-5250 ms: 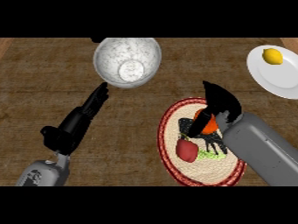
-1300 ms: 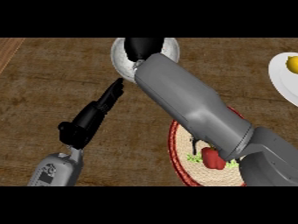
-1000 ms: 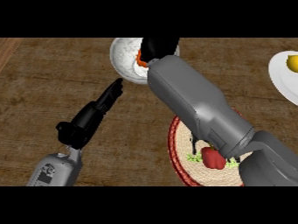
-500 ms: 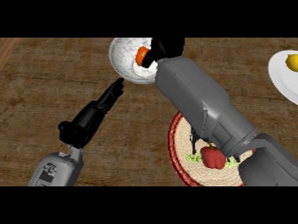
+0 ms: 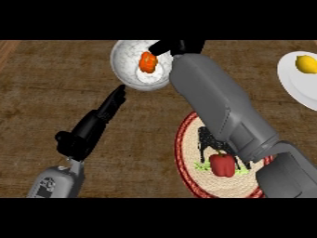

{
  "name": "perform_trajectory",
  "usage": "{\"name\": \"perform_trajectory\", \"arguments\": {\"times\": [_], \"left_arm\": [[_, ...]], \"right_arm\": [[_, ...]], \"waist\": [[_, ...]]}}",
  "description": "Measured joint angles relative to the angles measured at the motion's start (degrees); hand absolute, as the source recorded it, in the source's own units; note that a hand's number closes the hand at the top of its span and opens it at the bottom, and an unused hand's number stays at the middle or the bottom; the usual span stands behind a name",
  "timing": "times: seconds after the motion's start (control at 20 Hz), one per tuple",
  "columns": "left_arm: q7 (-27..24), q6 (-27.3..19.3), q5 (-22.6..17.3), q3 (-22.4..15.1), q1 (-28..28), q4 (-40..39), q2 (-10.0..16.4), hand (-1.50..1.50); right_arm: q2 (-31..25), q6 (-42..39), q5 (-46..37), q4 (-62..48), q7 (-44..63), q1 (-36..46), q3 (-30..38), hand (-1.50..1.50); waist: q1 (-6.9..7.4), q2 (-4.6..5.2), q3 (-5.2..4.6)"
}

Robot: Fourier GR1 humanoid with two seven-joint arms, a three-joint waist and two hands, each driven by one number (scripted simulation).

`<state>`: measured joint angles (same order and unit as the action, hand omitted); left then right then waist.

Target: Pick the squash from the placemat and place it in the bowl

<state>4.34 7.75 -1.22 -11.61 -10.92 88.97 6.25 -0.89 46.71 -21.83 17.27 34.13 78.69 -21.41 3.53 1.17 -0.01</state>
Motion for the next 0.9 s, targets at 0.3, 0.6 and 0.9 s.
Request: {"name": "perform_trajectory", "arguments": {"times": [0.3, 0.6, 0.9], "left_arm": [[0.12, 0.03, -0.51, 1.60, 1.44, 0.45, 0.70, 0.00], [0.07, 0.06, -0.49, 2.70, 2.85, 0.75, 1.17, 0.00], [-1.54, 0.23, 0.13, 3.09, 5.16, 1.32, 1.35, 0.00]], "right_arm": [[-3.59, 3.89, 3.96, 4.08, -6.25, -5.48, 5.96, -1.50], [-8.14, 5.13, 6.66, 14.78, -12.25, -16.70, 8.97, -1.50], [-14.09, -0.48, 9.91, 30.08, -15.89, -30.69, 10.12, -1.50]], "waist": [[-2.09, -0.68, 0.03], [-3.99, -1.35, 0.04], [-4.62, -1.58, 0.03]]}}
